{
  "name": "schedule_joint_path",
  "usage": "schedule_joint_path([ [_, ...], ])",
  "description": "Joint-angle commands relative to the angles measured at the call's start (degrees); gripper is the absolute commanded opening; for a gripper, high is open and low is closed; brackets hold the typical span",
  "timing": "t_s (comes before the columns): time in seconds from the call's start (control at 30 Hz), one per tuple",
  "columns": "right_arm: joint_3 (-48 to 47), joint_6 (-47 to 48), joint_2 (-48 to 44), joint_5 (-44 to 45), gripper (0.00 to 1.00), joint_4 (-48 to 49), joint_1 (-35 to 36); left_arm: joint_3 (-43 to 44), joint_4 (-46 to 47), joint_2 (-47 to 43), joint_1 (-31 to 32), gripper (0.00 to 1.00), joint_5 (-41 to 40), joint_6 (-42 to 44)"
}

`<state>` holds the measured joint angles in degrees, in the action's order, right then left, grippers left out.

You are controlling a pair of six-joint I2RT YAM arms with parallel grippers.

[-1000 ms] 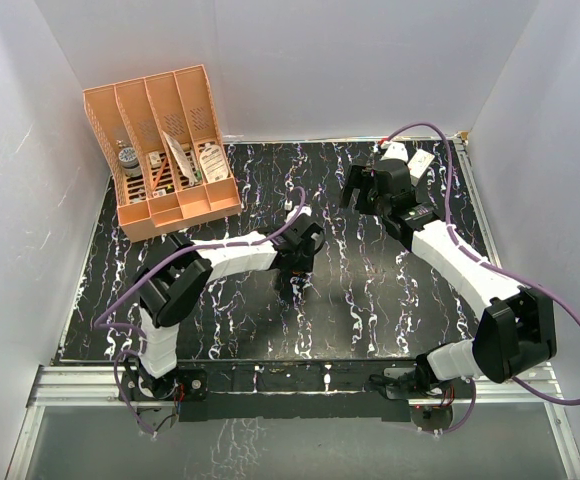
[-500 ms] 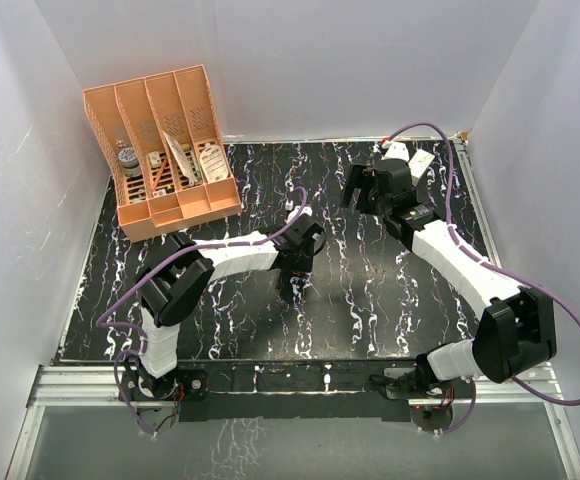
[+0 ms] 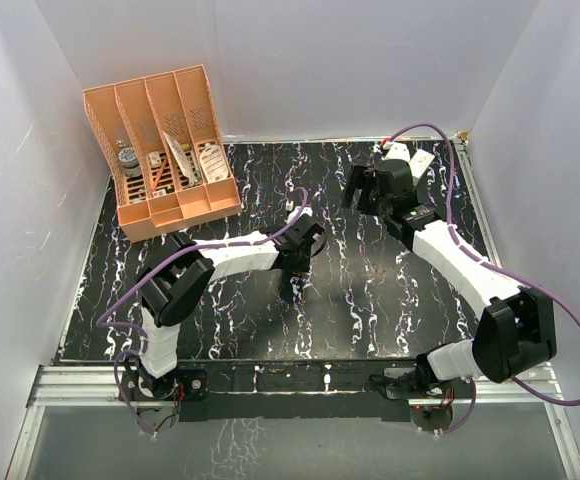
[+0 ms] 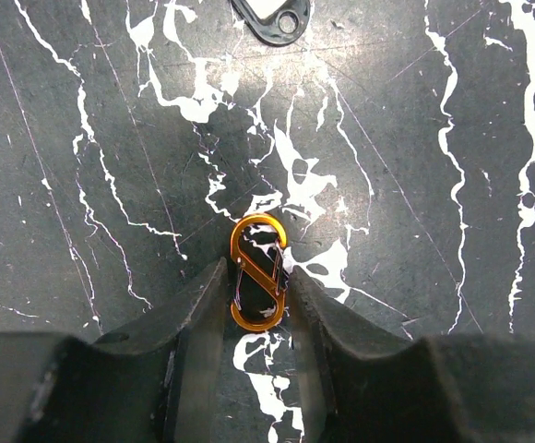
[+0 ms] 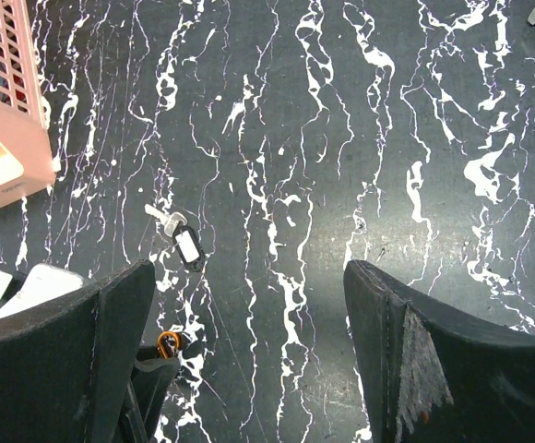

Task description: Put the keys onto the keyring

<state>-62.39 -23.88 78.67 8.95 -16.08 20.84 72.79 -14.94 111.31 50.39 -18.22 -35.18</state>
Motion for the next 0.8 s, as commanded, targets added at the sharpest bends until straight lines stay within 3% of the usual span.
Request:
schedule_joint_path([
  [0.0, 0.0, 1.0, -2.5, -0.4, 0.83, 2.9, -0.4, 2.2, -1.8, 0.2, 0.5, 0.30, -0.6, -0.2],
  [0.3, 0.0, 1.0, -2.5, -0.5, 0.83, 2.9, -0.5, 2.7, -2.4, 0.6, 0.5, 0.15, -0.7, -0.1],
  [0.77, -0.1, 1.2, -2.2, -0.6, 0.83, 2.9, -0.7, 3.7, -3.2, 1.5, 0.5, 0.11, -0.7, 0.1],
])
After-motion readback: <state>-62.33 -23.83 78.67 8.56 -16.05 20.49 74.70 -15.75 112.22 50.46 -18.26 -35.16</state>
